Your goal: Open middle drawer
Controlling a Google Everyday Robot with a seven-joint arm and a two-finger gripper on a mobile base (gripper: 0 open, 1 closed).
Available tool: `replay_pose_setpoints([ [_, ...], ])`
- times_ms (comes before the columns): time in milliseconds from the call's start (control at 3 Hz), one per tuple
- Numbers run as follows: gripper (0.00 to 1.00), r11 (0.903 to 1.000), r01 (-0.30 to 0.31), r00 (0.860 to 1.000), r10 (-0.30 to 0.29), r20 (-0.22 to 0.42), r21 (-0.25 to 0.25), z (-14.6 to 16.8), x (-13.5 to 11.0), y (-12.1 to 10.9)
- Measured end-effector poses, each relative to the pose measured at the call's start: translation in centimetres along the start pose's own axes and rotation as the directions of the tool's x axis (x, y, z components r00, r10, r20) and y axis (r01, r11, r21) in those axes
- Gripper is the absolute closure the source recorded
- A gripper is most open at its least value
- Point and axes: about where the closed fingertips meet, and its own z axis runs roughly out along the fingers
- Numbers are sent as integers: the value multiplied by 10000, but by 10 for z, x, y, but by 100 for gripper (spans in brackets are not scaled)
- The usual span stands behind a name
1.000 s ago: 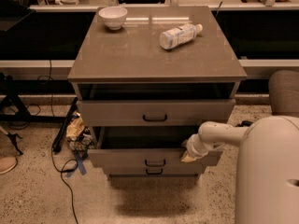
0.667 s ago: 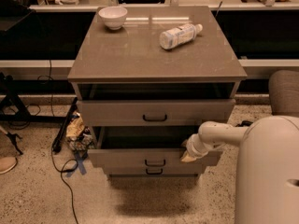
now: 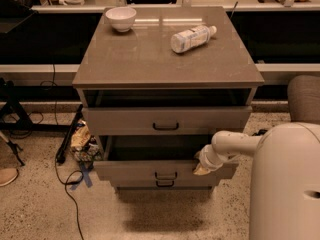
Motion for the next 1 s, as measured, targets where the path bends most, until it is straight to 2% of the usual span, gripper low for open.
replay_pose_setpoints([
  [1000, 100, 10000, -34, 10000, 34, 10, -13, -3, 0, 3],
])
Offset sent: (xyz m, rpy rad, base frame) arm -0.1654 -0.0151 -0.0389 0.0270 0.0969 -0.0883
